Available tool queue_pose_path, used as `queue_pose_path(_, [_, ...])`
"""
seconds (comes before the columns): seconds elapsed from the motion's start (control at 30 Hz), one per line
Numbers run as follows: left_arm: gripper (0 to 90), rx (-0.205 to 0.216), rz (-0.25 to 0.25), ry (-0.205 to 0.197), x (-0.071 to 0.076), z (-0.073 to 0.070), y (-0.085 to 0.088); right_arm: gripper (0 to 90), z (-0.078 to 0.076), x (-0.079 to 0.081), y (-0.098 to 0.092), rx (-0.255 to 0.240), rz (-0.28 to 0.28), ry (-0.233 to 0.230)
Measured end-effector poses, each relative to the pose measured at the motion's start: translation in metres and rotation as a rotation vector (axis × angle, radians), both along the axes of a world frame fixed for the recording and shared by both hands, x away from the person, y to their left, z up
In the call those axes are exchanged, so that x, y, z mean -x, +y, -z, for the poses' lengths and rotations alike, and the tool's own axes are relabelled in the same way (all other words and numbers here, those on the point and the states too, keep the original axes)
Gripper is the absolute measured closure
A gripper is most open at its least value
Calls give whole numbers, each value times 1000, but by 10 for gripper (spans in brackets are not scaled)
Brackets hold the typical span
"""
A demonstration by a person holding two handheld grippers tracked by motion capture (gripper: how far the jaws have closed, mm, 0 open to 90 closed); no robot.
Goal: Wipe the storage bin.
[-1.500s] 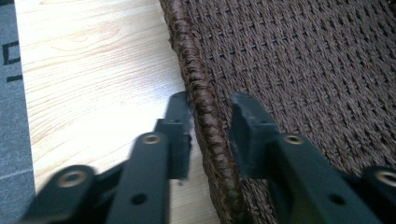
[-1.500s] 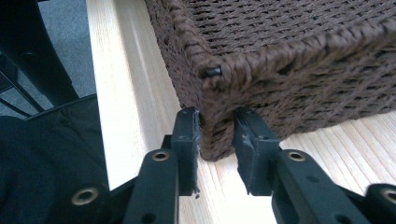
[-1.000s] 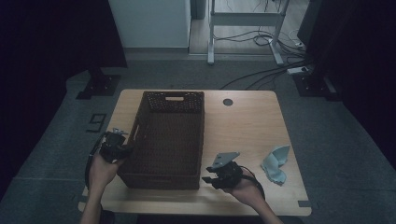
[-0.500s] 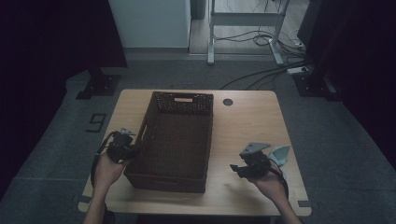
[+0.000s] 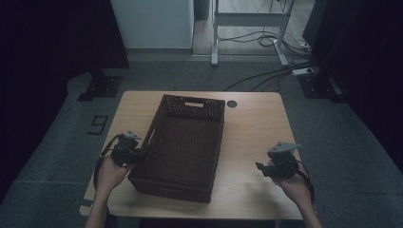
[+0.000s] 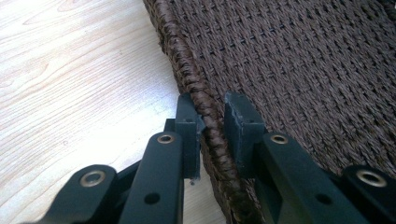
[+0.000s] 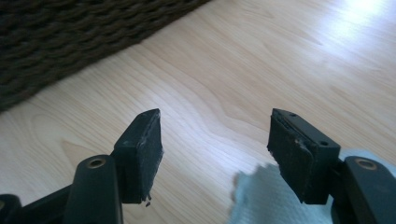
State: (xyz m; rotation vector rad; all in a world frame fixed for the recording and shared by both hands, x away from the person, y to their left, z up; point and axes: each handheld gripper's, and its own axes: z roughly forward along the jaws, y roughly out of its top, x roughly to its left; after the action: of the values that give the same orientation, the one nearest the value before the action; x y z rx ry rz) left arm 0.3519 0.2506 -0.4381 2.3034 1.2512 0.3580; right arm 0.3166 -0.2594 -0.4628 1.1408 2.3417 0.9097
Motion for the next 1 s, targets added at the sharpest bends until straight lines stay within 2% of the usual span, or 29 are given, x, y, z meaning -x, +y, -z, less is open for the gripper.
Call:
queue_pose_path(0.17, [782,-20,-21,-9,-2,0,10,325,-2,0,-16,9,39,-12])
queue_pose_path(0.37, [785,-44,-65,-41,-3,1,24,300,5,-3,-35,26,92,-6])
queue_pose_path(0.53, [698,-50,-97,-57,-4,1,32,282,20,-10,-45,60,114,19])
queue_pose_path(0.6, [649,-78,-111,-69,-5,1,33,282,27,-14,-48,67,125,37])
queue_pose_path(0.67, [643,-104,-126,-83,-6,1,35,282,36,-17,-52,71,133,57])
queue_pose_path(0.77, [618,-106,-148,-90,-8,2,41,283,48,-22,-56,78,145,78])
queue_pose_path(0.97, [532,-109,-161,-67,-6,2,49,289,64,-31,-62,58,146,118])
queue_pose_path(1.0, [524,-97,-161,-59,-5,1,51,295,66,-33,-62,58,143,124])
